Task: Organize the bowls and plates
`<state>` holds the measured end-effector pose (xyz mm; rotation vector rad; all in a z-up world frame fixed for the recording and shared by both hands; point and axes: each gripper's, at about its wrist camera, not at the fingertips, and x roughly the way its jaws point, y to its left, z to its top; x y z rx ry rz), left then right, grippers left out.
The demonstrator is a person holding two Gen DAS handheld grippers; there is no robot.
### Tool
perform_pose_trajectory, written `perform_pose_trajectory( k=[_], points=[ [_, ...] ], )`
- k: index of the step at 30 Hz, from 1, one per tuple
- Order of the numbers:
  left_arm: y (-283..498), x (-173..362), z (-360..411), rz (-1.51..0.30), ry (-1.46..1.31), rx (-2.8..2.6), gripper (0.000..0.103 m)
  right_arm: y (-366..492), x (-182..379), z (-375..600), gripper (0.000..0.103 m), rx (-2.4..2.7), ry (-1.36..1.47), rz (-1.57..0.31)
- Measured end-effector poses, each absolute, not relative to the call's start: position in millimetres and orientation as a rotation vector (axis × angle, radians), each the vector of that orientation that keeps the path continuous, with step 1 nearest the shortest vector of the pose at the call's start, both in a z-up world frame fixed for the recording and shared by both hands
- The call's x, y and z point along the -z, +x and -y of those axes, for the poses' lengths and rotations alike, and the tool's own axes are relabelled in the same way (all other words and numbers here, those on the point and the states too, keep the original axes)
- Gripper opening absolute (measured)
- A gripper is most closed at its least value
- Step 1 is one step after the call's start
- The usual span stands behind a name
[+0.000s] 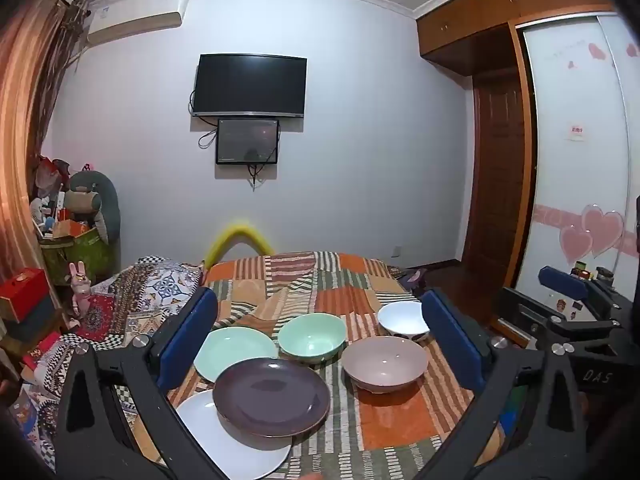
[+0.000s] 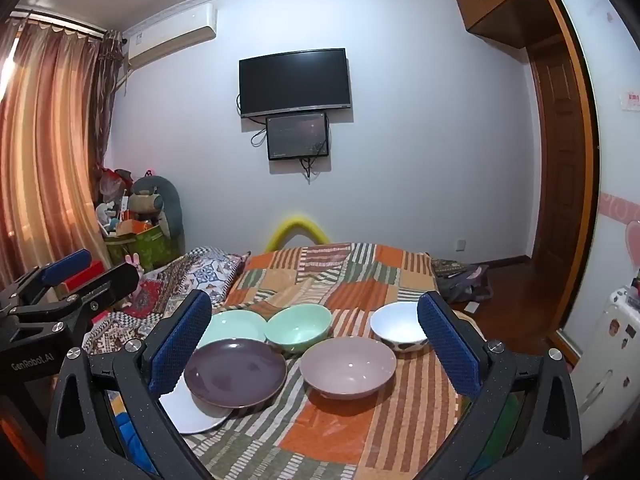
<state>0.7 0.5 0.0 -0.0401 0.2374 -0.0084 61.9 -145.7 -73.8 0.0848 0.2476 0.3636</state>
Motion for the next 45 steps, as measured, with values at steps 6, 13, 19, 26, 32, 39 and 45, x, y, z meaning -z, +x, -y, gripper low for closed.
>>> perform_pose_trajectory(
  k=[6, 13, 19, 26, 32, 39, 45],
  points=[
    [5, 1, -6, -0.24, -0.074, 0.03, 0.103, 60, 71, 143, 0.103, -0.357, 0.087, -0.249],
    [4, 3, -2, -0.241, -0.063, 0.022, 0.103, 59, 70, 143, 0.103, -0.36, 0.096, -0.265],
    [5, 4, -3, -0.244, -0.072, 0.019, 0.103, 64, 71, 148, 0.103, -0.367, 0.103, -0.271],
    [5, 5, -6, -0.244, -0.08, 0.016, 0.103, 63, 70, 148, 0.103, -0.368, 0.1, -0.265],
    [3, 7, -6, -0.237, -0.074, 0.018, 0.103, 62, 70, 147, 0.103, -0.369, 0.099, -0.265],
    [2, 5, -4, -0.233, -0.066, 0.016, 0.103, 62, 70, 147, 0.103, -0.369, 0.099, -0.264],
    [2, 6, -4, -0.233, -0.067, 0.015, 0.103, 62, 70, 147, 0.103, -0.369, 0.099, -0.263]
  ],
)
